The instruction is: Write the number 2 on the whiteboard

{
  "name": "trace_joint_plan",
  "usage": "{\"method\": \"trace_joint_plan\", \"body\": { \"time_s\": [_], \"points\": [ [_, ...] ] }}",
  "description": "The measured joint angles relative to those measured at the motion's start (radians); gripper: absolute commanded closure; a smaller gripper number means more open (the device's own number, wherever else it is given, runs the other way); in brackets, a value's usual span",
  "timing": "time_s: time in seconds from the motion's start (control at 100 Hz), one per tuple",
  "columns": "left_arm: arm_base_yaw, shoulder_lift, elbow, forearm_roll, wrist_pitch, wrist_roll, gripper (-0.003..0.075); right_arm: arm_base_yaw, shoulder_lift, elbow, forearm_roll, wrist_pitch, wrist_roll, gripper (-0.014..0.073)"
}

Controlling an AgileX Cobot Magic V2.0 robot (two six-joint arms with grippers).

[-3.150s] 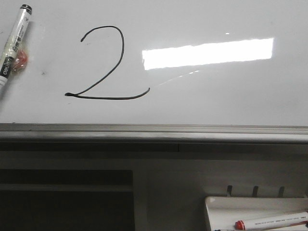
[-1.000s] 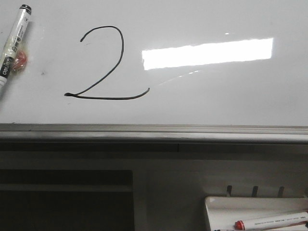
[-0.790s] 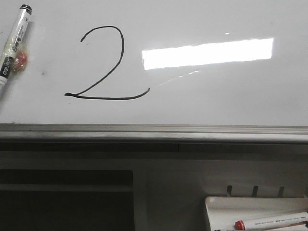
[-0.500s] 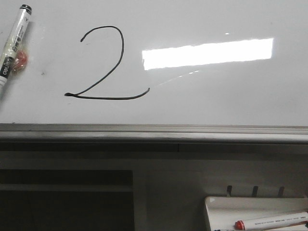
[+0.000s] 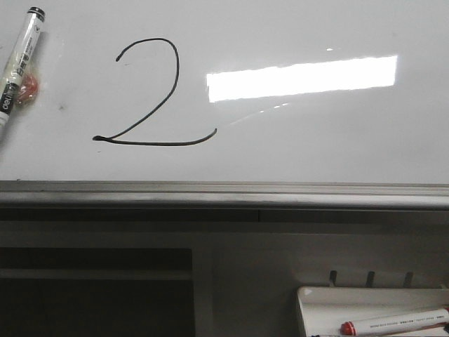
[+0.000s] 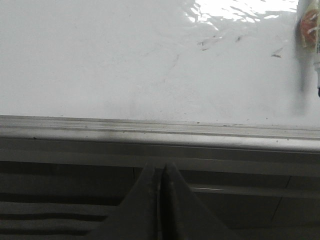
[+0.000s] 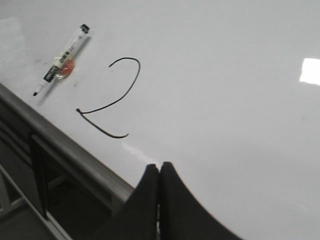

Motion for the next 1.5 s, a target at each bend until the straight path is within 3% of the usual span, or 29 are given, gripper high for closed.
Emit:
{"method": "trace_joint_plan", "body": {
  "time_s": [0.08,0.17,0.56,0.72,1.15,1.5],
  "points": [
    [0.000,0.000,0.000,0.000,0.000,0.000,0.0741,-0.060,-0.007,0.000,-0.103,-0.002,0.130,0.0650],
    [0.000,0.000,0.000,0.000,0.000,0.000,0.0741,-0.134,-0.016,0.000,-0.148,-0.002,0.190,0.0650],
    [0.000,0.000,0.000,0.000,0.002,0.000,0.0741,-0.481,-0.100,0.004,-0.169,-0.003,0.217,0.0650],
    [0.000,0.000,0.000,0.000,0.002,0.000,0.0741,-0.576,-0.168,0.053,-0.169,-0.003,0.217,0.0650],
    [0.000,0.000,0.000,0.000,0.002,0.000,0.0741,-0.743,-0.444,0.268,-0.169,0.012,0.218,0.0650],
    [0.000,0.000,0.000,0.000,0.002,0.000,0.0741,-0.800,-0.506,0.270,-0.169,0.230,0.220,0.0650]
  ]
}}
